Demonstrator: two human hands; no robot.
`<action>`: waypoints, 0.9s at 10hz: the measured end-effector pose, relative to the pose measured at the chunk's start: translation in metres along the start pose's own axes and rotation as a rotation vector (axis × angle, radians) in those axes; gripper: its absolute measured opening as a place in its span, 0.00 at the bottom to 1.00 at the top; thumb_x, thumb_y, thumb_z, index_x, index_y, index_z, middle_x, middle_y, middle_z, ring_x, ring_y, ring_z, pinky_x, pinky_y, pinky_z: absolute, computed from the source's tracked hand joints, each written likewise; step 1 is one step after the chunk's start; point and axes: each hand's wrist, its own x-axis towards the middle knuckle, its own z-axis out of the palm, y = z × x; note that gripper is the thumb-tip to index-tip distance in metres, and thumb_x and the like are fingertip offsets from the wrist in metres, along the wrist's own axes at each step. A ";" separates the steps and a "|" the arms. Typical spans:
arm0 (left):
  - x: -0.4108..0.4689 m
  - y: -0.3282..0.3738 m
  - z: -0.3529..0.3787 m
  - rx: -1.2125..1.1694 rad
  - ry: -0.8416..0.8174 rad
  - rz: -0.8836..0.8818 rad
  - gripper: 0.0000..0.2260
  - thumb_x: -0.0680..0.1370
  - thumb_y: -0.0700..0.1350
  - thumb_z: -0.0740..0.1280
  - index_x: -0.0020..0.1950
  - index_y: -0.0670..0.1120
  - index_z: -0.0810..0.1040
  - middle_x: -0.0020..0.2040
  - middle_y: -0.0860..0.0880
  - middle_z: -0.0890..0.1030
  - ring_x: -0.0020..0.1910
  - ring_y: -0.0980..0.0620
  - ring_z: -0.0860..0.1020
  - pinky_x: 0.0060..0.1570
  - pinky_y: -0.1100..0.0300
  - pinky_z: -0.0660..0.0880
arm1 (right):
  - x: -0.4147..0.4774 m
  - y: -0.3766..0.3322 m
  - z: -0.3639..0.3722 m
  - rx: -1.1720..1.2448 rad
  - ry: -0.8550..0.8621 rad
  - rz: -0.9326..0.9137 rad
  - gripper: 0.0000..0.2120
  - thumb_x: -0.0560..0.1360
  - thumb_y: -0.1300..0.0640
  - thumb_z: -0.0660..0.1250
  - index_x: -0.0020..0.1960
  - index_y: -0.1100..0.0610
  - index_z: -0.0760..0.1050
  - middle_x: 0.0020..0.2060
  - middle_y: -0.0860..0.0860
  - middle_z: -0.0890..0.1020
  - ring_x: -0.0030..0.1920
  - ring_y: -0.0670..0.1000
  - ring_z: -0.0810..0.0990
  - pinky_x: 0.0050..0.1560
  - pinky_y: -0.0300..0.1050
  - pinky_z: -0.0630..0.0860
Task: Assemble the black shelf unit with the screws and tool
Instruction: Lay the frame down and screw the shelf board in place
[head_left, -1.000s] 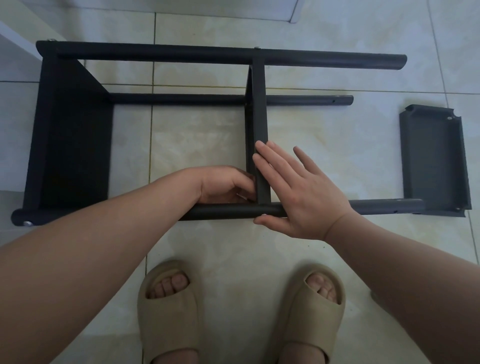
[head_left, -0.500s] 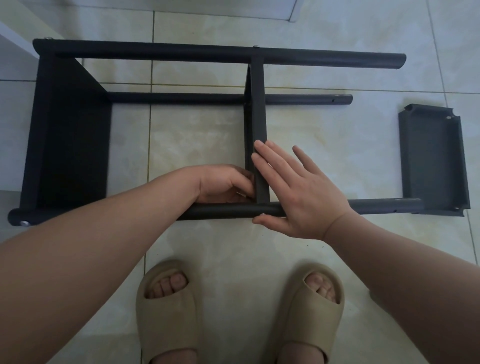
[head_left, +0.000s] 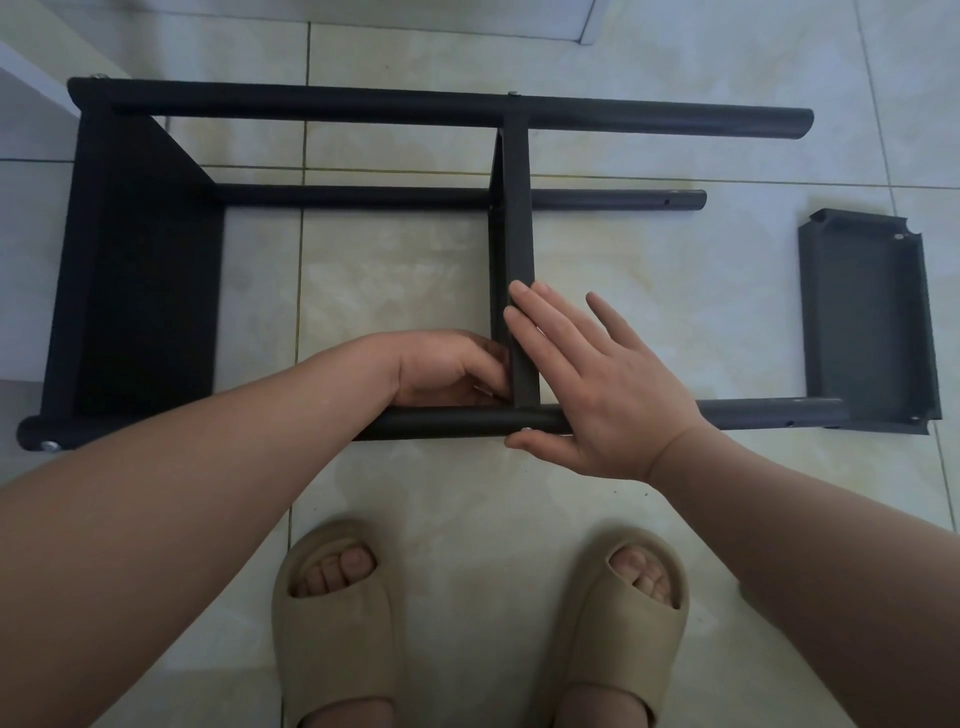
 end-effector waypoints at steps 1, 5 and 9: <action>0.000 -0.002 0.001 0.079 0.016 0.002 0.07 0.76 0.34 0.63 0.50 0.36 0.80 0.43 0.42 0.81 0.41 0.49 0.81 0.43 0.60 0.79 | 0.000 -0.001 0.000 -0.002 -0.001 -0.001 0.46 0.77 0.29 0.55 0.81 0.62 0.58 0.81 0.56 0.56 0.81 0.56 0.54 0.76 0.64 0.59; -0.004 0.002 0.001 0.039 0.015 0.047 0.10 0.76 0.27 0.59 0.43 0.39 0.76 0.31 0.48 0.80 0.30 0.53 0.80 0.33 0.64 0.76 | 0.000 -0.001 -0.002 -0.002 -0.016 0.004 0.46 0.77 0.29 0.54 0.81 0.62 0.57 0.81 0.56 0.55 0.81 0.56 0.53 0.76 0.64 0.59; 0.000 -0.004 -0.001 0.115 0.073 0.036 0.06 0.69 0.38 0.67 0.37 0.44 0.84 0.35 0.46 0.83 0.34 0.52 0.82 0.35 0.63 0.77 | 0.000 -0.001 -0.001 -0.003 -0.006 0.003 0.46 0.77 0.29 0.55 0.80 0.62 0.58 0.81 0.57 0.56 0.81 0.56 0.54 0.76 0.64 0.60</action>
